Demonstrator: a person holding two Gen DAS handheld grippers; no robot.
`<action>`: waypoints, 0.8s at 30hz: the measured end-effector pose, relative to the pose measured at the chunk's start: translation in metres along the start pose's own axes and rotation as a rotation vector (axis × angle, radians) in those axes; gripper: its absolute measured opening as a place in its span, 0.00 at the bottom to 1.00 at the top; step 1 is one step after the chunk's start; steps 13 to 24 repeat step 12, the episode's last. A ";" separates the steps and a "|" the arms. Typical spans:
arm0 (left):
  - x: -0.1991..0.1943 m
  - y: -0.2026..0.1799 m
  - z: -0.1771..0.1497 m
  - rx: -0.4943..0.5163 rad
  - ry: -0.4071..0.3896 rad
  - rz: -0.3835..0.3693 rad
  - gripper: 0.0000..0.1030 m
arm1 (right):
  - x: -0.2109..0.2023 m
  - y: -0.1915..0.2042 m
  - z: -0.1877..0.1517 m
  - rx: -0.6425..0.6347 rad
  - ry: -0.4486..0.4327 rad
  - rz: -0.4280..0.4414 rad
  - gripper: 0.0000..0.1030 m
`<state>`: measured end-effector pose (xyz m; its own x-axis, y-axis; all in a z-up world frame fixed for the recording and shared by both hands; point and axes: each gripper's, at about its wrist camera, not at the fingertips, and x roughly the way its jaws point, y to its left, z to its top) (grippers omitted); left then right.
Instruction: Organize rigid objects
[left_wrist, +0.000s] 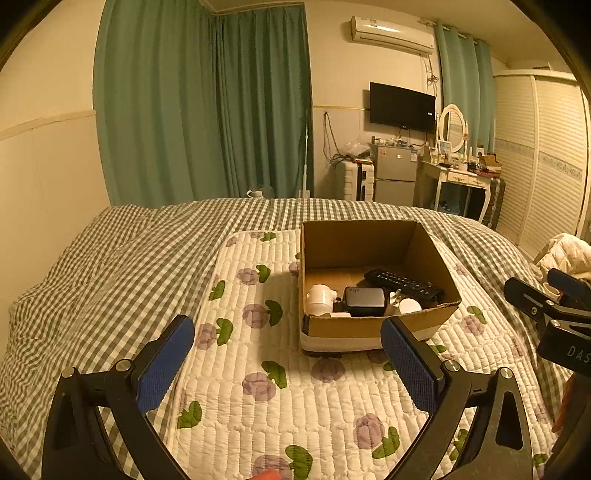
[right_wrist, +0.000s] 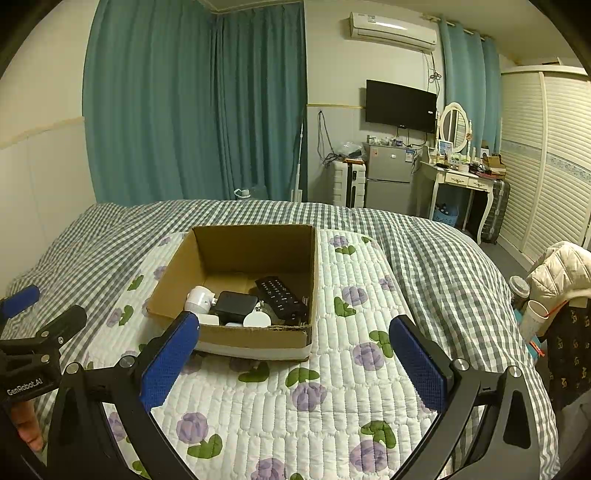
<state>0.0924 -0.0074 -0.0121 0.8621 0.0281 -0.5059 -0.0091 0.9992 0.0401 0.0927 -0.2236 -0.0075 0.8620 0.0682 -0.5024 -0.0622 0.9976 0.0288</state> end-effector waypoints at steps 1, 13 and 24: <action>0.000 0.000 0.000 0.001 0.001 0.000 1.00 | 0.001 0.000 -0.001 0.003 0.004 0.003 1.00; 0.002 0.002 -0.002 -0.004 -0.004 0.005 1.00 | 0.005 0.004 -0.005 -0.011 0.020 0.002 1.00; 0.002 0.002 -0.002 -0.004 -0.004 0.005 1.00 | 0.005 0.004 -0.005 -0.011 0.020 0.002 1.00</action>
